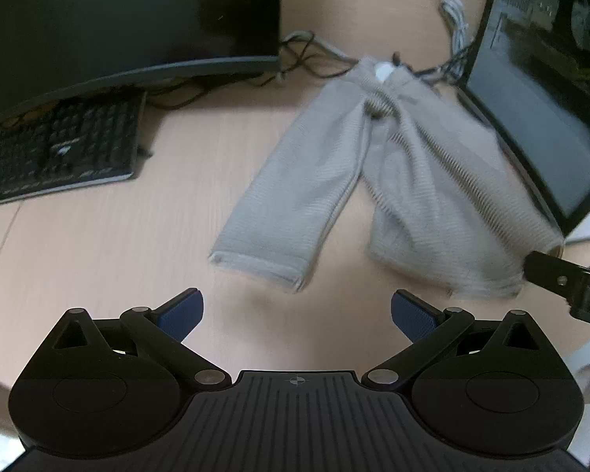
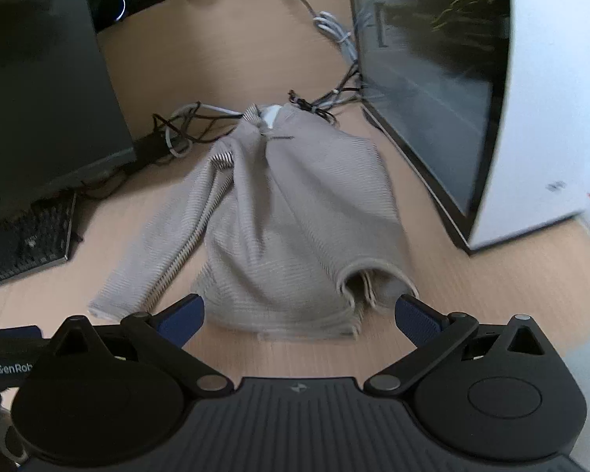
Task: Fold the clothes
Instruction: 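Move both grippers down onto the shirt collar area and close them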
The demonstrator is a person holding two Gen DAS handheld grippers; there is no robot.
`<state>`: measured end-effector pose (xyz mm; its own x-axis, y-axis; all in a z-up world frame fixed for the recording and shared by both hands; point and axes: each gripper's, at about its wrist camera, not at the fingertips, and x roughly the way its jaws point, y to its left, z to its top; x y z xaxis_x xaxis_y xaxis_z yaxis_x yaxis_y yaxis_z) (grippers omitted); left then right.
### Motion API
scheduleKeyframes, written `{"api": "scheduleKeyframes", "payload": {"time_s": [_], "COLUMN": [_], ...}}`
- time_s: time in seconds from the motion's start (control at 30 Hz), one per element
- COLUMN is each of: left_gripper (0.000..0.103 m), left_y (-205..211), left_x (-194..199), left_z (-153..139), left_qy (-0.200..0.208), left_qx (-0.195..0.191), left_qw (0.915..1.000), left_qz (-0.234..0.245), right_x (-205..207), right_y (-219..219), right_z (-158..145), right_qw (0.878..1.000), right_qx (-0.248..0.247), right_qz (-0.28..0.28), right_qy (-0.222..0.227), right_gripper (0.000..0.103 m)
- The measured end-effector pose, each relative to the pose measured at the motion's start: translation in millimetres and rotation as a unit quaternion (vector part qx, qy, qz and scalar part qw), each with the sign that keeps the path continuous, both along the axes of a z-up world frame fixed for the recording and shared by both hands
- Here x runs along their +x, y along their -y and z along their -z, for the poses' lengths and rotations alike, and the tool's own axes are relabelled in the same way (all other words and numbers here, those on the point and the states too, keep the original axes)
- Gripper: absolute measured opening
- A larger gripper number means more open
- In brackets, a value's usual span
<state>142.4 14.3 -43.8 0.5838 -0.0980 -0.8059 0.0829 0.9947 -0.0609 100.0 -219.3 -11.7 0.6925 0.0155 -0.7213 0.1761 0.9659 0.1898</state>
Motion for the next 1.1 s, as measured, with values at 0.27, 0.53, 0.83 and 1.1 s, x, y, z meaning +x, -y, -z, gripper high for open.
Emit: {"api": "scheduleKeyframes", "payload": {"time_s": [0.27,0.53,0.83,1.1], "left_gripper": [0.103,0.103,0.103,0.103], "left_y": [14,52,51,4], "left_x": [71,122,129,91], "left_z": [1,36,58,58], "left_qy": [0.042,0.005,-0.032,-0.047], "left_qx": [-0.23,-0.279,-0.239,-0.198], "left_qw": [0.9679,0.9543,0.9688,0.9791], "left_qz": [0.093,0.107,0.056,0.0], "right_x": [36,49,48,47], "right_y": [45,79,72,53], "right_z": [0,10,28,37], "right_qw": [0.997,0.994,0.992,0.989], "right_qx": [-0.003,0.015,0.033,0.078], "right_qz": [-0.058,-0.088,-0.112,-0.117], "right_qy": [0.045,0.058,0.048,0.052], "right_gripper": [0.103,0.103,0.103,0.103]}}
